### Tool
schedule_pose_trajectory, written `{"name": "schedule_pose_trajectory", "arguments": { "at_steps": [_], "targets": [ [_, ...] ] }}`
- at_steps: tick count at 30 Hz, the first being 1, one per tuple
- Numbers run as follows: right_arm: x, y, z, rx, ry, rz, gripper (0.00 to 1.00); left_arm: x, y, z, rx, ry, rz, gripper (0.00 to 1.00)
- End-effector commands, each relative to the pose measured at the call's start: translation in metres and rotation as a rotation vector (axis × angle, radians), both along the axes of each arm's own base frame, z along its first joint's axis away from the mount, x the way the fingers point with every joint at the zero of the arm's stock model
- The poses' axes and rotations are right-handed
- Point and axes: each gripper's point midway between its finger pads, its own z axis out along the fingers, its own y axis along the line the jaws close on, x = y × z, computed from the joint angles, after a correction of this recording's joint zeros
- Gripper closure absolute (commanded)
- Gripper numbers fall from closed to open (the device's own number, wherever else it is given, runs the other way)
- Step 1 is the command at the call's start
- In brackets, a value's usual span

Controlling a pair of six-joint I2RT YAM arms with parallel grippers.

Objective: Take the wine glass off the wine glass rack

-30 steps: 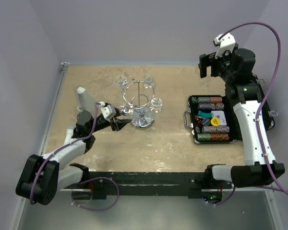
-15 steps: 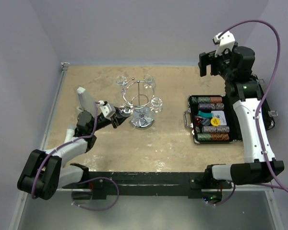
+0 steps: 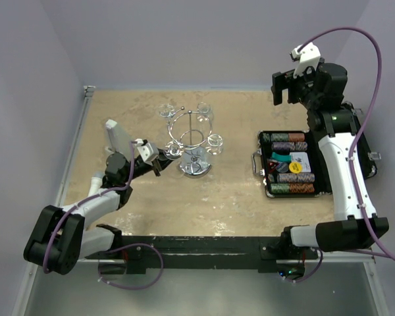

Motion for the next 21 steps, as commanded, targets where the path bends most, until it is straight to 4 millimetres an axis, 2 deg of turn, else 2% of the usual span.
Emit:
{"name": "schedule_pose_trajectory", "arguments": {
  "at_steps": [1, 10, 21],
  "targets": [
    [-0.007, -0.001, 0.027, 0.005, -0.078, 0.001, 0.02, -0.006, -0.005, 0.015, -0.001, -0.092, -0.039, 1.0],
    [-0.01, 0.0, 0.027, 0.009, -0.087, 0.004, 0.02, -0.01, -0.002, 0.037, -0.026, -0.121, -0.029, 1.0],
    [-0.014, 0.003, 0.016, 0.032, -0.089, 0.02, 0.02, -0.013, -0.003, 0.043, -0.014, -0.108, -0.015, 1.0]
  ]
}}
